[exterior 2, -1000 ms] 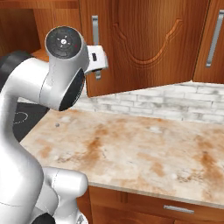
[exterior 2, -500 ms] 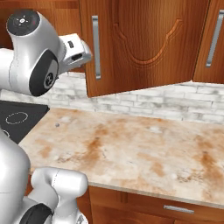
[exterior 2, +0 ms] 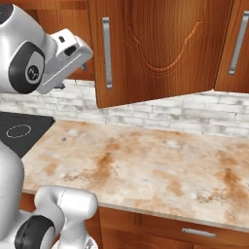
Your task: Pick the bar soap and dish brush from the cabinet and place them on the counter.
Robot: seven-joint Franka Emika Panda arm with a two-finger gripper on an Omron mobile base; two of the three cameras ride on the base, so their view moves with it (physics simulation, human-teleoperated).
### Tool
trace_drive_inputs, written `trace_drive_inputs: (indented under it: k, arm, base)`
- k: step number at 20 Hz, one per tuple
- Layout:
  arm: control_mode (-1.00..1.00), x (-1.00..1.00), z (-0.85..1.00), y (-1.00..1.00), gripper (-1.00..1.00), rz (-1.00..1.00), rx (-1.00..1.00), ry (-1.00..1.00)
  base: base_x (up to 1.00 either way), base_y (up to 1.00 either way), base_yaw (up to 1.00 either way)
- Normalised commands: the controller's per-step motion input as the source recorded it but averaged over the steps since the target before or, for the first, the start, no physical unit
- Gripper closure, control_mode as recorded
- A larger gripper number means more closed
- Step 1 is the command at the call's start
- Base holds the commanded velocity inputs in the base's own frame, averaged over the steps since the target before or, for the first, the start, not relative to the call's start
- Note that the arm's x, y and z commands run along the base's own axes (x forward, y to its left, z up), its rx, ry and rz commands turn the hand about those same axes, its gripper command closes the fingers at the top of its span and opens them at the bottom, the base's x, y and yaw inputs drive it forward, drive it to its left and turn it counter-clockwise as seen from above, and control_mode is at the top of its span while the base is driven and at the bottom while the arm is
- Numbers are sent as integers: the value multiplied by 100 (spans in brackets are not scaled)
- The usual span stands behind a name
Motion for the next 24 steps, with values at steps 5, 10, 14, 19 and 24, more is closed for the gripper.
trace_drive_inputs:
  k: [5,10,14,19,24]
  arm:
    - [-100,20,-1,0,-100,-1,-18,12]
    - [-100,20,-4,2,-100,-4,-21,12]
    - [-100,21,-5,10,-100,-4,-20,11]
    - [-100,26,-15,16,-100,-4,-20,3]
    - [-100,42,-16,-4,-100,-6,-11,3]
  base:
    - [0,0,0]
    - [0,0,0]
    - [0,0,0]
    - [0,0,0]
    - [0,0,0]
